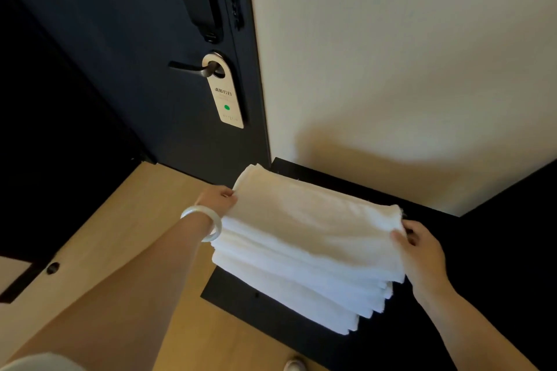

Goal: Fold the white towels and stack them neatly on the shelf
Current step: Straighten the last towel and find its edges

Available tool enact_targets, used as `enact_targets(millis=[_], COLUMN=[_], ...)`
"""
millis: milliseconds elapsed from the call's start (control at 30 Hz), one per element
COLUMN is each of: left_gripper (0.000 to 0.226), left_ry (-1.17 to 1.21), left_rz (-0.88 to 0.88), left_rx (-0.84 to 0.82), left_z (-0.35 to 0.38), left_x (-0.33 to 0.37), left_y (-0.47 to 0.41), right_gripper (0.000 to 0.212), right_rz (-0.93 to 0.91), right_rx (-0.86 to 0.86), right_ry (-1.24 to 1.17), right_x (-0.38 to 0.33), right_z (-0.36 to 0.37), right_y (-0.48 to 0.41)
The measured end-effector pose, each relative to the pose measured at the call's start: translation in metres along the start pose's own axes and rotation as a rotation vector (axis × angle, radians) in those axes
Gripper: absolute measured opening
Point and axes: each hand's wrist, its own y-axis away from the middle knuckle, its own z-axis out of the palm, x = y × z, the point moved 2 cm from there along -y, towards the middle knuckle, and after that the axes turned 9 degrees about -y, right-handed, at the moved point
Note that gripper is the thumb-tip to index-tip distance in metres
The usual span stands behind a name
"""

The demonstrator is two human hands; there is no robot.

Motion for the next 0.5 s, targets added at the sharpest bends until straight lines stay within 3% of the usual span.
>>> enact_targets(millis=[100,200,267,333,400,500], left_gripper=[0.016,0.026,0.040,0.053,0.062,0.067], left_ry=[-0.011,-0.127,-0.329,-0.525,-0.711,-0.887], left_rz=[0.016,-0.027,0.006,0.195,0.454,0.588], left_rx=[0.095,0.098,0.164,0.243,0.213,0.006], left_z=[-0.008,0.004,0.016,0.033,0.056,0.095], left_x=[0.002,-0.004,-0.002,0.014,0.033,0.034], left_y=[0.000,0.005,0.015,0.030,0.047,0.055], right_gripper=[0.017,0.033,0.054,0.069,0.075,0.071], right_rz=[-0.066,0.085,0.052,-0.233,-0.445,-0.401], right_rx=[0.031,0.019,0.032,0.053,-0.096,-0.385], right_ry=[-0.039,0.105,0.466,0.781,0.896,1.045], right_x=[-0.007,0.007,0.006,-0.005,-0.011,0.013], right_z=[0.002,0.007,0.009,0.015,0.029,0.049], right_y=[0.001,-0.002,0.003,0.016,0.026,0.027])
